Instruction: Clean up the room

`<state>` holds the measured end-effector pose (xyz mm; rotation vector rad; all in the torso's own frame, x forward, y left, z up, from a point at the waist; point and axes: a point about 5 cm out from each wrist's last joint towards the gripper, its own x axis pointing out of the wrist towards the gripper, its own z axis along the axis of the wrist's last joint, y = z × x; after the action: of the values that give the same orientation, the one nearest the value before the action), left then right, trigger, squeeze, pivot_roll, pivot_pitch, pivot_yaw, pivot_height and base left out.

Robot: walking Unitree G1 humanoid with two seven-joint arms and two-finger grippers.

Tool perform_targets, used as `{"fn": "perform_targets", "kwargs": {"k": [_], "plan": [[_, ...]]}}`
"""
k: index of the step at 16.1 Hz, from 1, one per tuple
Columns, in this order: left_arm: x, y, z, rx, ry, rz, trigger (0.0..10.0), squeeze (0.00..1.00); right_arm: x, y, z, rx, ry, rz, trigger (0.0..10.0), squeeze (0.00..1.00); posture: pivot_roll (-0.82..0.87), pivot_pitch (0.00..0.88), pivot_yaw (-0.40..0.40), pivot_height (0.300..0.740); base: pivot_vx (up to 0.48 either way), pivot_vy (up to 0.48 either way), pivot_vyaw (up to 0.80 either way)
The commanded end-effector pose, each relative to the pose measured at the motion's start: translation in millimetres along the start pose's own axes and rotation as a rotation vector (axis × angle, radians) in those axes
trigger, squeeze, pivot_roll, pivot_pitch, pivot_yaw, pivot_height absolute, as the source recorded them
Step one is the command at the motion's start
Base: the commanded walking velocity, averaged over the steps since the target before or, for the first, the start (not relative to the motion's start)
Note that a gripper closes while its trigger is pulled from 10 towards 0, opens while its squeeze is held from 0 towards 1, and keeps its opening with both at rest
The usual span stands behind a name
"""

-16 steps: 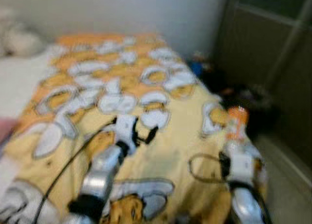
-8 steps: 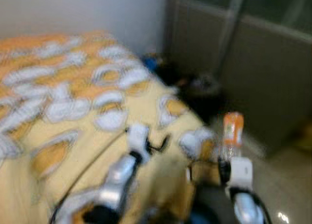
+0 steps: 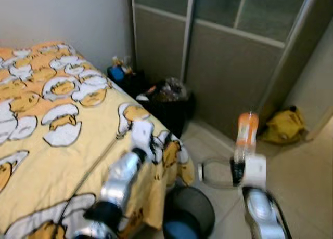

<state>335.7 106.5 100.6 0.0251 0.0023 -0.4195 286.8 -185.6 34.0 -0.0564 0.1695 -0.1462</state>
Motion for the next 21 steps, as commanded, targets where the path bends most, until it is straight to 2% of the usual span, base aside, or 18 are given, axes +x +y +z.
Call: {"fn": "perform_targets", "kwargs": {"k": [1,2,3,4,6,7,8,9,11,12,13,17,18,19,20,21], "plan": [[-1.2,4.5,1,0.005,-0.006,0.003,10.0,0.00,4.1,5.7,6,0.011,-0.017,-0.001,0.0,0.00,0.03,0.000,0.014,0.740,0.000,0.000,0.00],[-0.9,3.9,5,0.024,-0.013,-0.027,10.0,0.00,16.4,9.3,18,0.024,-0.028,-0.017,0.0,0.00,0.05,0.000,0.029,0.740,0.000,0.000,0.00],[-2.7,-0.5,9,0.089,-0.029,-0.069,10.0,0.00,25.1,11.8,25,0.039,-0.026,-0.031,0.0,0.00,0.07,0.013,0.039,0.740,0.000,0.000,0.00],[-7.6,-13.5,14,0.161,-0.067,-0.174,10.0,0.00,31.1,14.9,27,0.042,-0.002,-0.028,0.0,0.00,0.09,0.051,0.044,0.740,0.000,0.000,0.00],[-25.9,-33.6,21,0.136,-0.075,-0.367,10.0,0.00,33.7,18.8,14,0.086,0.118,-0.029,0.0,0.00,0.14,0.119,0.050,0.740,0.000,0.000,0.00],[-37.7,-38.5,28,0.127,-0.072,-0.433,10.0,0.00,32.8,21.9,8,0.069,0.162,-0.013,0.0,0.00,0.17,0.158,0.053,0.740,0.000,0.000,0.00],[-60.4,-43.6,46,0.119,-0.081,-0.480,10.0,0.00,31.0,29.3,0,0.044,0.216,0.032,0.0,0.00,0.22,0.241,0.052,0.740,0.000,0.000,0.00],[-77.2,-48.6,58,0.142,-0.095,-0.497,10.0,0.00,29.3,32.7,-4,0.028,0.230,0.045,0.0,0.00,0.27,0.324,0.047,0.740,0.000,0.000,0.00],[-104.5,-60.1,70,0.171,-0.054,-0.543,10.0,0.00,26.2,43.3,-12,0.040,0.315,0.089,0.0,0.00,0.32,0.416,0.045,0.740,0.000,0.000,0.00],[-115.4,-62.5,76,0.180,-0.010,-0.536,10.0,0.00,23.3,47.3,-19,0.057,0.374,0.084,10.0,0.00,0.33,0.446,0.045,0.740,0.000,0.000,0.00],[-117.4,-59.0,79,0.200,0.007,-0.512,10.0,0.00,21.5,49.5,-22,0.060,0.401,0.085,10.0,1.00,0.34,0.451,0.042,0.740,0.000,0.000,0.00],[-117.6,-52.7,80,0.194,0.054,-0.460,10.0,0.00,25.9,49.0,-16,0.032,0.389,0.091,10.0,1.00,0.34,0.428,0.033,0.740,0.000,0.000,0.00],[-113.5,-52.2,77,0.192,0.064,-0.456,10.0,0.00,27.1,44.7,-15,-0.013,0.394,0.079,10.0,1.00,0.32,0.405,0.025,0.740,0.000,0.000,0.00],[-110.0,-51.0,71,0.187,0.072,-0.442,10.0,0.00,28.9,41.0,-13,-0.079,0.375,0.076,10.0,0.00,0.32,0.382,0.018,0.740,0.000,0.000,0.00],[-100.6,-34.9,51,0.151,0.127,-0.281,10.0,0.00,33.5,38.7,-3,-0.094,0.287,0.079,10.0,0.00,0.30,0.287,-0.013,0.740,0.000,0.000,0.00],[-95.6,-27.0,40,0.143,0.145,-0.212,10.0,0.00,35.2,38.9,3,-0.080,0.234,0.088,10.0,0.00,0.29,0.256,-0.022,0.740,0.000,0.000,0.00]]}}
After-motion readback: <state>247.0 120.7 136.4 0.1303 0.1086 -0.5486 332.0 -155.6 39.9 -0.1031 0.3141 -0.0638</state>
